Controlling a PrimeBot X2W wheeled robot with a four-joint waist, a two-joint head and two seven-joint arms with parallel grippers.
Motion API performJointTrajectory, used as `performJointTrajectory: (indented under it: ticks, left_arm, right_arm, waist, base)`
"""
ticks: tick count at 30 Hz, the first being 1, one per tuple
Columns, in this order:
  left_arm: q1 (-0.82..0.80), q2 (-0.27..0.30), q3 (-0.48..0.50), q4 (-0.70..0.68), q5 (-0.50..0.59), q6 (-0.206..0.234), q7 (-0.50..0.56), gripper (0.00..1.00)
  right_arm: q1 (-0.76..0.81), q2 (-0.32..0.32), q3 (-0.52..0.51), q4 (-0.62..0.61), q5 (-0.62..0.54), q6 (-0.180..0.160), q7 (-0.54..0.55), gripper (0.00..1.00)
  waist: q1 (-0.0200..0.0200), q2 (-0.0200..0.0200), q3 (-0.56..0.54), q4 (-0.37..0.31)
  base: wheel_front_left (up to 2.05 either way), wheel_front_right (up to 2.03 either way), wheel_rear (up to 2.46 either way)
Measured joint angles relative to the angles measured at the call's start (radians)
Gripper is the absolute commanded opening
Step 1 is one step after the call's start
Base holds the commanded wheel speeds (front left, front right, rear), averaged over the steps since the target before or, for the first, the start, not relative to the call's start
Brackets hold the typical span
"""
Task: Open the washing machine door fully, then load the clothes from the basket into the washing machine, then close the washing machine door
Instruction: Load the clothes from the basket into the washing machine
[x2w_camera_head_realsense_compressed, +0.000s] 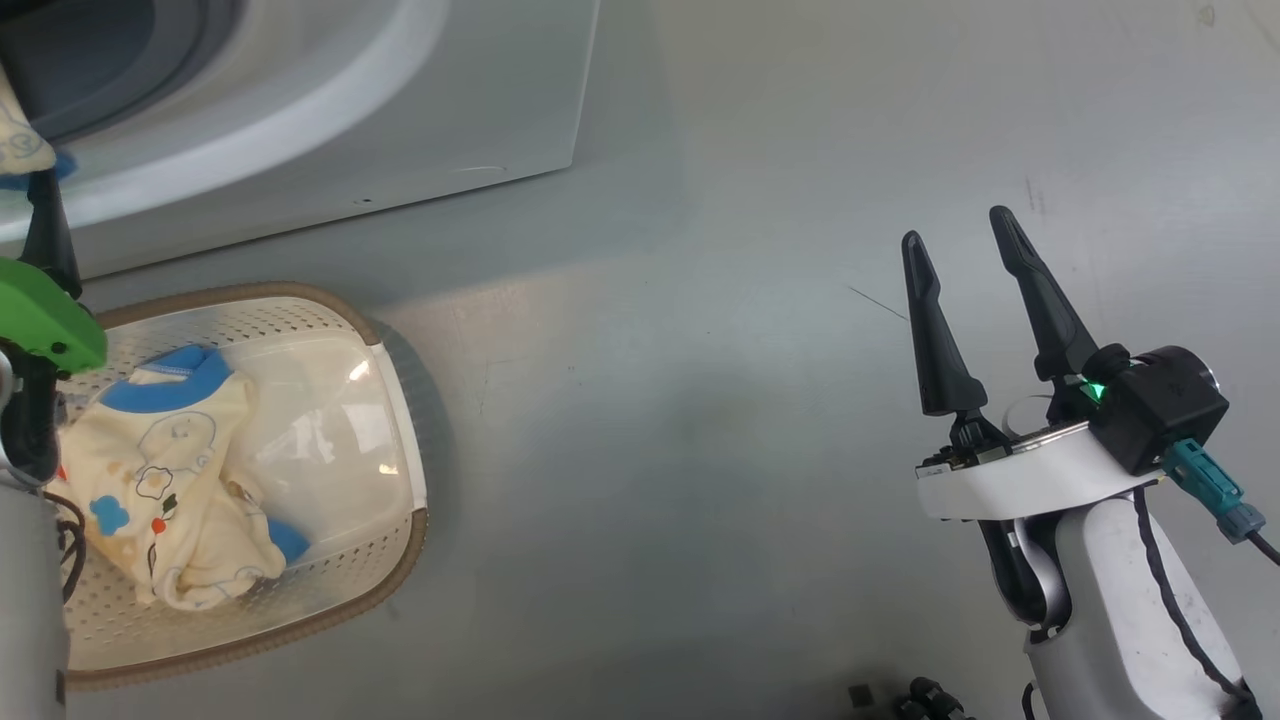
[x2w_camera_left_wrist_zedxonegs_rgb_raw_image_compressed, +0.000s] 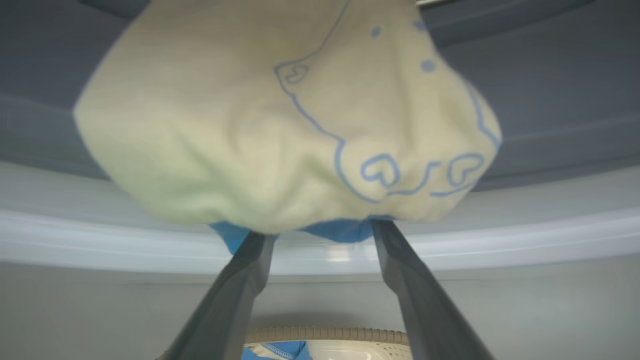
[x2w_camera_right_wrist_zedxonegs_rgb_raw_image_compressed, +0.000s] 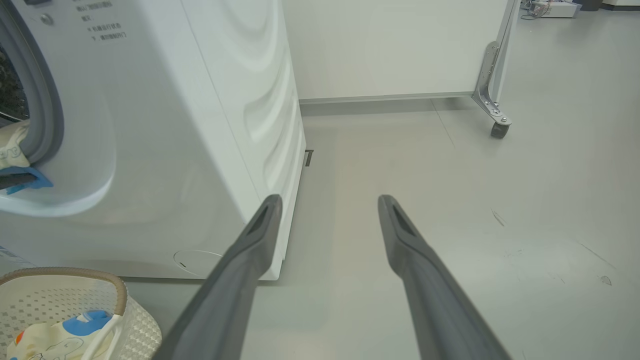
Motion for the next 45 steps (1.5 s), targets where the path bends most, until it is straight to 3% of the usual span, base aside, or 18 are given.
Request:
performJointTrajectory:
  ticks: [4, 5, 6, 8, 9, 10, 25, 30, 45]
  left_arm:
    - [-0.015, 0.003, 0.000, 0.027, 0.000, 0.000, 0.000, 1.00]
    - [-0.019, 0.004, 0.000, 0.032, 0.000, 0.000, 0.002, 0.86]
    - [-0.022, 0.004, 0.000, 0.037, 0.000, 0.000, 0.003, 0.52]
    - [-0.027, 0.005, -0.001, 0.051, 0.000, -0.001, 0.002, 0.27]
    - [-0.028, 0.006, -0.001, 0.057, 0.000, -0.001, 0.002, 0.22]
    - [-0.030, 0.006, -0.001, 0.061, 0.000, -0.001, 0.000, 0.00]
    - [-0.028, 0.009, -0.021, 0.094, 0.001, -0.028, -0.041, 0.00]
    - [-0.023, -0.024, -0.037, 0.086, -0.003, -0.037, -0.064, 0.00]
    - [0.056, -0.033, -0.075, -0.082, 0.025, -0.055, -0.168, 0.00]
  right_arm:
    - [0.000, 0.000, 0.004, 0.003, 0.007, 0.000, 0.000, 1.00]
    - [-0.001, 0.001, 0.005, 0.004, 0.012, 0.000, 0.000, 1.00]
    - [-0.002, 0.001, 0.006, 0.004, 0.014, 0.000, 0.000, 1.00]
    - [-0.005, 0.001, 0.007, 0.005, 0.021, 0.000, 0.000, 1.00]
    - [-0.008, 0.001, 0.007, 0.005, 0.021, -0.001, 0.000, 1.00]
    - [-0.012, 0.001, 0.008, 0.006, 0.021, -0.002, 0.000, 1.00]
    - [-0.021, 0.001, 0.004, 0.007, 0.029, -0.011, 0.000, 1.00]
    - [-0.021, 0.001, -0.020, 0.007, 0.028, -0.020, 0.000, 1.00]
    - [-0.017, 0.001, -0.055, 0.007, 0.004, -0.021, 0.000, 1.00]
  waist:
    - [0.0001, 0.0000, 0.002, -0.003]
    - [0.0000, 0.0000, 0.002, -0.003]
    - [0.0000, 0.0000, 0.002, -0.003]
    - [0.0000, 0.0000, 0.002, -0.004]
    - [0.0000, 0.0000, 0.002, -0.004]
    - [0.0000, 0.0000, 0.001, -0.004]
    - [0.0000, 0.0000, -0.006, 0.011]
    - [0.0000, 0.0000, -0.008, 0.028]
    - [0.0000, 0.0000, -0.026, 0.093]
  base:
    - [0.00, 0.00, 0.00]
    - [0.00, 0.00, 0.00]
    - [0.00, 0.00, 0.00]
    - [0.00, 0.00, 0.00]
    - [0.00, 0.00, 0.00]
    - [0.00, 0.00, 0.00]
    - [0.00, 0.00, 0.00]
    - [0.00, 0.00, 0.00]
    - [0.00, 0.00, 0.00]
